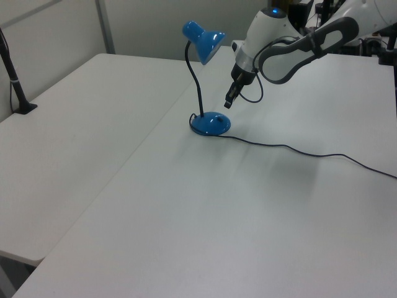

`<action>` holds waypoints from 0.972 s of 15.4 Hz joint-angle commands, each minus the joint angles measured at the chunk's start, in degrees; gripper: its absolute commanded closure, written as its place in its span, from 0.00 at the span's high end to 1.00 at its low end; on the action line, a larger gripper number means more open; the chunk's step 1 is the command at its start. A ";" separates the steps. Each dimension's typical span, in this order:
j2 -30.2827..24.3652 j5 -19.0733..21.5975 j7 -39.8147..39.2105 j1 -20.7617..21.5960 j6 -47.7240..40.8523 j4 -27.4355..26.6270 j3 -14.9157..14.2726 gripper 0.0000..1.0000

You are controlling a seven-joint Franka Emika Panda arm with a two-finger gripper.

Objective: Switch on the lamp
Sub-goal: 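Move the gripper down toward the switch on the blue lamp base, then press the switch on the lamp base with the gripper fingers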

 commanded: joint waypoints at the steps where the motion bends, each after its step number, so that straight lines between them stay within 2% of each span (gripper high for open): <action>1: 2.62 0.89 1.04 0.54 0.28 3.11 -0.06 0.00; 15: 9.48 -0.08 3.42 1.51 0.72 9.10 0.03 0.00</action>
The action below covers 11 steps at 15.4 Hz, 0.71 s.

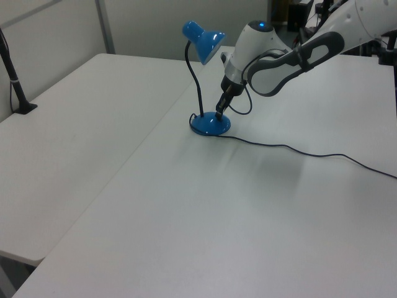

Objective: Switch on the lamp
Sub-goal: 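Press the switch on the lamp base with the gripper fingers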

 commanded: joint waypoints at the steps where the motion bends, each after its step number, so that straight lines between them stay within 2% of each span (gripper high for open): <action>1: 2.66 -0.16 1.77 0.65 0.71 2.47 -0.34 0.00; 8: 2.75 -0.33 1.94 0.92 2.03 2.47 -0.43 0.00; 11: -0.65 -0.16 1.94 1.27 1.51 0.29 -0.43 0.00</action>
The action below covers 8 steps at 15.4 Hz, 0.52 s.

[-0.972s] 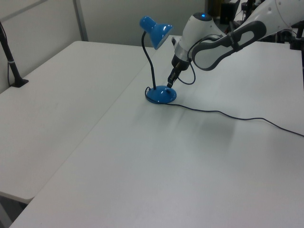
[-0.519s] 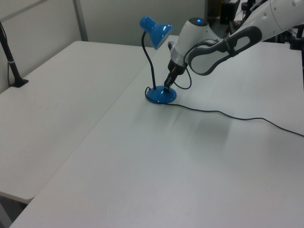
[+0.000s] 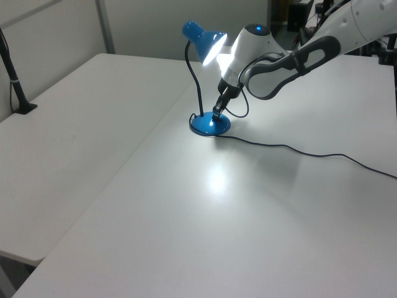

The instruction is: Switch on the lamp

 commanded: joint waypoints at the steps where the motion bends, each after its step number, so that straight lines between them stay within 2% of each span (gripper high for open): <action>1: -4.71 -0.13 1.39 1.11 0.85 -4.34 -0.44 0.00; 5: -16.13 -0.04 1.57 1.55 -2.56 -15.50 -0.35 0.00; 8: -23.08 0.05 2.01 0.68 -18.60 -15.97 -0.35 0.00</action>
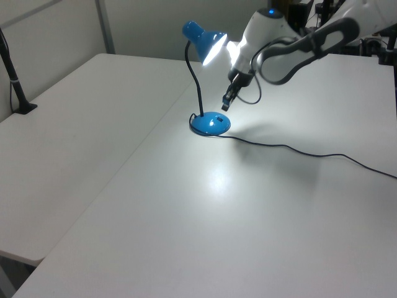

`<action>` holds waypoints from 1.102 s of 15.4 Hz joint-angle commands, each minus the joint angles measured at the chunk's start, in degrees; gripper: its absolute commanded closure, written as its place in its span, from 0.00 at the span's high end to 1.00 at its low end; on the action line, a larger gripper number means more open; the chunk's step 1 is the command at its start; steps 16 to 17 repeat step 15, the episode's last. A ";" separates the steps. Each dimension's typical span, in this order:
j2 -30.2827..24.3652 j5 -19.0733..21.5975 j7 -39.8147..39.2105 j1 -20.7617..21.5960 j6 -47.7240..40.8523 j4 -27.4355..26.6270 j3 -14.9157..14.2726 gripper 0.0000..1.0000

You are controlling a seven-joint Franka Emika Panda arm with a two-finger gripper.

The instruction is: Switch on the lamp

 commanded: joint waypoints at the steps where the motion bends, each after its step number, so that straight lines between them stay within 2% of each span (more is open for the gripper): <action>1: -13.63 0.04 1.32 -0.47 -17.45 -6.13 -0.35 0.01; 2: -15.91 0.04 1.32 -1.17 -21.50 -6.04 -0.35 0.06; 3: -17.85 0.04 1.32 -1.79 -25.54 -5.69 -0.35 0.19; 4: -19.26 0.04 1.23 -2.84 -30.11 -4.21 -0.35 0.38; 5: -19.80 0.04 1.32 -3.72 -35.20 -2.46 -0.35 0.71; 6: -19.80 -0.13 1.23 -4.25 -40.30 0.00 -0.35 1.00; 8: -19.80 -0.31 0.79 -4.86 -46.83 3.79 -0.35 1.00; 10: -19.80 -0.92 1.75 -4.87 -49.04 5.03 -0.70 1.00; 13: -19.72 -3.99 2.37 -4.78 -49.57 6.17 -0.87 1.00; 17: -19.80 -4.09 1.94 -5.04 -49.58 6.26 -1.05 1.00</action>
